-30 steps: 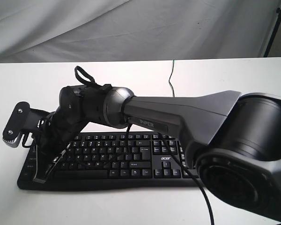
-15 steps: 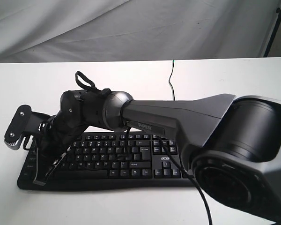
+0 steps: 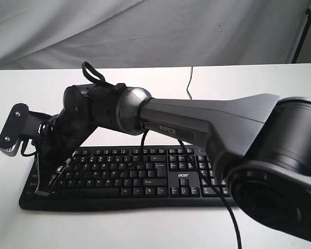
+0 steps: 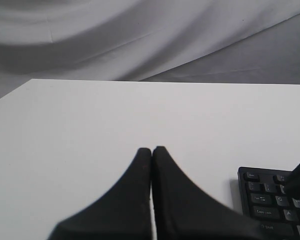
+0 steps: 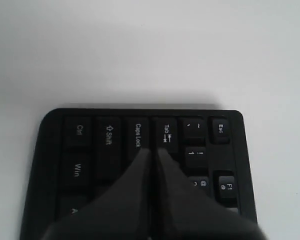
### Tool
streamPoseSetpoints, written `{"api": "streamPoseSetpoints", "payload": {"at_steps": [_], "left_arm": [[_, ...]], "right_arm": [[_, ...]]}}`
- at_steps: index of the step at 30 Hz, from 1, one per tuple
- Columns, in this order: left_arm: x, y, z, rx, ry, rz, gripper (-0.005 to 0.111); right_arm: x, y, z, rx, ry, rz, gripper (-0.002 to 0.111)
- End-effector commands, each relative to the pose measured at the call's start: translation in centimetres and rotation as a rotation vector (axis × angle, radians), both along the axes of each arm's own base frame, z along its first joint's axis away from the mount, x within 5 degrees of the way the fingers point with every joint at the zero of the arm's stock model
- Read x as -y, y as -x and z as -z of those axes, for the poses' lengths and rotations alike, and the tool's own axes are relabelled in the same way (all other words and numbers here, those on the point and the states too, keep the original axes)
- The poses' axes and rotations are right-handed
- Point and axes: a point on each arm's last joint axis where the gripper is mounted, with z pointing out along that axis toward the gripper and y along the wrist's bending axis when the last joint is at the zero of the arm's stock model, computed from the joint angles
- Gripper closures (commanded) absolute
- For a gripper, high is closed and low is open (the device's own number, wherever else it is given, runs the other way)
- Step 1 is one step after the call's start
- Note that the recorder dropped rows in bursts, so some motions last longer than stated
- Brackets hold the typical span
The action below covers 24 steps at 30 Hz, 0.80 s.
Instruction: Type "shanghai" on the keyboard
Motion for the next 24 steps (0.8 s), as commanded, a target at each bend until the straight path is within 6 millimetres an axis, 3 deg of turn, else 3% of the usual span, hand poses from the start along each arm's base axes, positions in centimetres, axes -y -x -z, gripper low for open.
{"api": "streamPoseSetpoints", "payload": {"at_steps": [1,5,12,17,24], "left_arm": [[0.0,0.0,0.1,0.009,0.002,0.004,0.106],[0.0,0.0,0.1,0.009,0.002,0.004,0.106],[0.0,0.0,0.1,0.009,0.002,0.004,0.106],[0.0,0.0,0.1,0.009,0.002,0.004,0.106],[0.0,0.0,0.1,0.009,0.002,0.004,0.106]], "right_arm": [[0.9,0.1,-1.8,0.024,0.044,-0.043,0.108],[3.2,0.8,-3.6,0.038,0.076,-0.045,0.108],[8.8,0.3,-3.4,-0.064,-0.005,0.004,0.108],[10.8,0.1,-2.7,-0.086,-0.033,0.02,0.108],[11.8,0.4,-1.2,-0.068,-0.001,0.024,0.108]]}}
